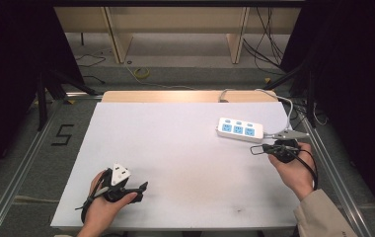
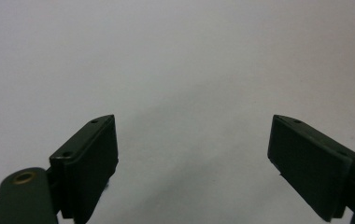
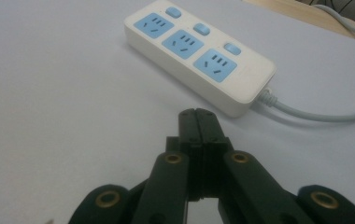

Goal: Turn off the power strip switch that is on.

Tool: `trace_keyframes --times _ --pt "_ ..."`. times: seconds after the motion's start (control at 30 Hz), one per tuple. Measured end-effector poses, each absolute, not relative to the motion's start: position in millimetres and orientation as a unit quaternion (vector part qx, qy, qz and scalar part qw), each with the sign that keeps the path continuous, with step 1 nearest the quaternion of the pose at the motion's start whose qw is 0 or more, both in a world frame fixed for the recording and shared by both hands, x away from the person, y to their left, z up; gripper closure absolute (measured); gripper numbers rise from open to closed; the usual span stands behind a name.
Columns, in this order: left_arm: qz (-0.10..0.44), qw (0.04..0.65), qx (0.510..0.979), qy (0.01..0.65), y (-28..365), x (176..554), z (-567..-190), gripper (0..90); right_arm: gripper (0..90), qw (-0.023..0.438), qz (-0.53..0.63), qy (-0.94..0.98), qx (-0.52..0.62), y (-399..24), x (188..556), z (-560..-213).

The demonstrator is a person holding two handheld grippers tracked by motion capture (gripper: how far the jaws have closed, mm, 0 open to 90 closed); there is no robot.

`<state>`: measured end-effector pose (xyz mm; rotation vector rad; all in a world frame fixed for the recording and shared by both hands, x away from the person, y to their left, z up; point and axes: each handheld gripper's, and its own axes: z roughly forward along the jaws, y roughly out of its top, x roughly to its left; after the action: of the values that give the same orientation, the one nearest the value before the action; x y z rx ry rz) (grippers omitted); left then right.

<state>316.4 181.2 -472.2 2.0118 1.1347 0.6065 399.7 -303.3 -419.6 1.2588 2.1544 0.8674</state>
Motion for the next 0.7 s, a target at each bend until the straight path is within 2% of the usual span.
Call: trace_keyframes --times 0.7 --pt "0.237 0.367 0.783 0.442 181.5 316.8 -472.2 15.7 90.0 0.243 0.305 0.795 0.464 -301.7 411.0 -413.2"
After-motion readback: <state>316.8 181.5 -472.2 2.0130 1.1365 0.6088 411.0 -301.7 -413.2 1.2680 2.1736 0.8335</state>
